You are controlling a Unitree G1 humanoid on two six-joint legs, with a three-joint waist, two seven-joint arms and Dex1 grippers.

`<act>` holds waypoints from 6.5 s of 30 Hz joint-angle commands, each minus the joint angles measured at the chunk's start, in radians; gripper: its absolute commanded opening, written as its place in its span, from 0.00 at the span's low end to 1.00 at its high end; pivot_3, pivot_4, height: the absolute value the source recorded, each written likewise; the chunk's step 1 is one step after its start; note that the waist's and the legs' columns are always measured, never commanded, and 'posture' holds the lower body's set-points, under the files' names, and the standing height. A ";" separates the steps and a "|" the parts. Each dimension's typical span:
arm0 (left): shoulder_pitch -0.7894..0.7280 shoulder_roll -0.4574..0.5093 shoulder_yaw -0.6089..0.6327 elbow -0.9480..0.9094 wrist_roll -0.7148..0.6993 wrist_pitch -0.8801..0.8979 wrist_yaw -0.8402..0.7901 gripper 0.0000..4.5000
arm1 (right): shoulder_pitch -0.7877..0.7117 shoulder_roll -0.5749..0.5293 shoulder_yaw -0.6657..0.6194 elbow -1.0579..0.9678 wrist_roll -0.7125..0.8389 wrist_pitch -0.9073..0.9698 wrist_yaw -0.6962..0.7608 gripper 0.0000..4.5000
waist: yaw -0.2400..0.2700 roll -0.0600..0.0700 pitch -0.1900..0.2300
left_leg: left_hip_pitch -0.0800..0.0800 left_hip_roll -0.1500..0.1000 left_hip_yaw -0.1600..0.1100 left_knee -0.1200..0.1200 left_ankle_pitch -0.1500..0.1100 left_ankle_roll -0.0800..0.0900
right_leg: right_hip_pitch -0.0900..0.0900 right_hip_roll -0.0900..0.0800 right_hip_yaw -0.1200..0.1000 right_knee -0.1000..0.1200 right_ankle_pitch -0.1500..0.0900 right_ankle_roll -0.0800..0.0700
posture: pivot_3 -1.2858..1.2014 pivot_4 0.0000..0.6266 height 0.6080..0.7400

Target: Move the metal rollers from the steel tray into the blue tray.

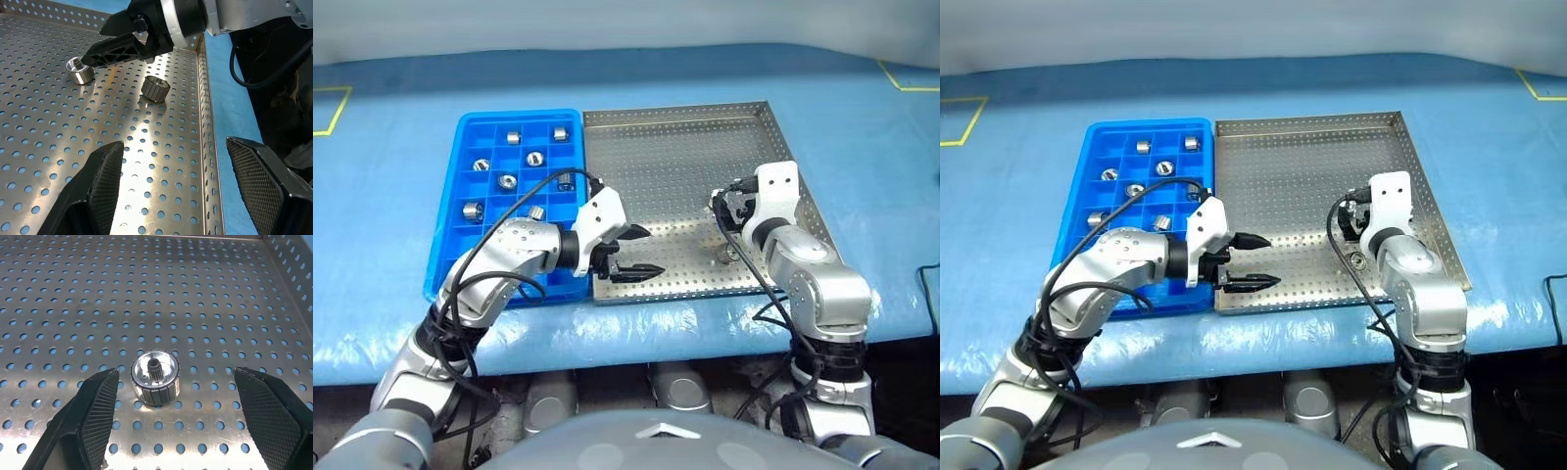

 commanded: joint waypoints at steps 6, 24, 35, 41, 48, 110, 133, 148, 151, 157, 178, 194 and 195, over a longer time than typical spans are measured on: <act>0.007 0.007 0.007 -0.013 0.008 -0.029 0.008 0.81 | -0.091 0.019 0.007 0.180 -0.016 -0.080 0.010 0.87 | 0.001 0.000 0.000 | 0.000 0.000 0.000 0.000 0.000 0.000 | 0.000 0.000 0.000 0.000 0.000 0.000 | 0.47 0.24 1.00; 0.045 0.022 0.028 -0.011 0.027 -0.035 0.039 0.82 | -0.118 0.009 0.015 0.269 -0.015 -0.161 0.076 0.40 | 0.002 0.001 0.000 | 0.000 0.000 0.000 -0.001 0.000 0.000 | 0.000 0.000 0.000 0.000 0.000 0.000 | 0.48 0.24 1.00; 0.082 0.230 0.346 -0.043 -0.009 0.038 0.078 0.82 | -0.093 0.008 0.207 -0.259 0.248 -0.016 0.336 0.40 | 0.004 0.002 0.001 | 0.000 0.002 -0.002 -0.002 0.000 0.000 | -0.002 0.003 -0.001 0.001 -0.001 -0.002 | 0.49 0.24 1.00; 0.127 0.329 0.433 -0.065 -0.026 0.065 0.064 0.82 | -0.155 0.089 0.350 -0.310 0.354 0.058 0.372 0.40 | 0.015 0.002 0.001 | -0.001 0.001 -0.001 -0.003 0.000 0.000 | -0.002 0.001 -0.001 0.000 -0.001 -0.002 | 0.50 0.24 1.00; 0.141 0.361 0.495 -0.035 -0.018 0.049 0.086 0.82 | -0.198 0.141 0.501 -0.143 0.295 0.026 0.366 0.40 | 0.028 0.001 0.001 | -0.001 0.002 -0.002 -0.003 0.000 0.000 | -0.002 0.000 -0.002 0.000 -0.001 -0.002 | 0.51 0.24 1.00; -0.045 0.022 0.046 0.084 -0.026 -0.026 0.022 0.82 | 0.235 -0.015 0.016 -0.383 0.065 0.232 0.105 0.74 | -0.017 0.001 0.000 | -0.002 0.001 0.001 -0.001 0.001 -0.001 | -0.008 0.002 0.002 0.008 -0.002 -0.003 | 0.45 0.24 1.00; -0.012 0.081 0.217 0.065 0.002 -0.024 0.098 0.82 | 0.136 0.021 0.075 -0.369 0.108 0.187 0.135 0.41 | -0.015 0.001 0.000 | -0.002 0.001 0.002 -0.001 0.001 -0.001 | -0.009 0.002 0.003 0.009 -0.002 -0.003 | 0.47 0.24 1.00; 0.130 0.220 0.528 -0.051 0.006 0.037 0.264 0.82 | -0.182 0.120 0.418 -0.073 0.125 0.054 0.286 0.41 | 0.023 0.000 0.001 | -0.003 0.001 0.001 -0.005 0.001 -0.001 | -0.011 0.002 0.001 0.008 -0.003 -0.004 | 0.52 0.24 1.00; 0.156 0.215 0.546 -0.083 -0.003 0.050 0.276 0.82 | -0.214 0.131 0.451 -0.019 0.119 0.020 0.309 0.41 | 0.044 0.000 0.001 | -0.003 0.001 0.001 -0.005 0.001 -0.001 | -0.011 0.001 0.001 0.007 -0.003 -0.004 | 0.53 0.24 1.00; 0.183 0.204 0.555 -0.108 -0.018 0.063 0.300 0.82 | -0.281 0.156 0.504 0.068 0.102 -0.030 0.350 0.41 | 0.068 0.000 0.001 | -0.003 0.001 0.000 -0.004 0.001 -0.001 | -0.010 0.001 0.000 0.008 -0.003 -0.005 | 0.54 0.24 1.00; 0.137 0.162 0.477 -0.081 -0.046 0.054 0.306 0.82 | -0.271 0.157 0.460 0.055 0.049 -0.101 0.341 0.75 | 0.070 0.000 0.001 | -0.003 0.001 -0.001 -0.005 0.001 -0.002 | -0.010 0.001 -0.001 0.008 0.000 -0.009 | 0.52 0.24 1.00; 0.135 0.029 0.218 -0.003 0.032 -0.176 0.195 0.82 | 0.196 -0.225 0.046 -0.312 0.111 -0.199 0.422 0.88 | 0.046 0.000 0.001 | -0.003 0.001 0.000 -0.006 0.001 -0.002 | -0.009 0.000 -0.001 0.004 -0.003 -0.004 | 0.48 0.24 1.00; 0.134 0.031 0.225 0.002 0.030 -0.178 0.189 0.82 | 0.211 -0.232 0.034 -0.326 0.121 -0.207 0.433 0.95 | 0.043 0.000 0.001 | -0.002 0.001 0.000 -0.006 0.001 -0.002 | -0.009 0.001 0.000 0.005 -0.003 -0.004 | 0.48 0.24 1.00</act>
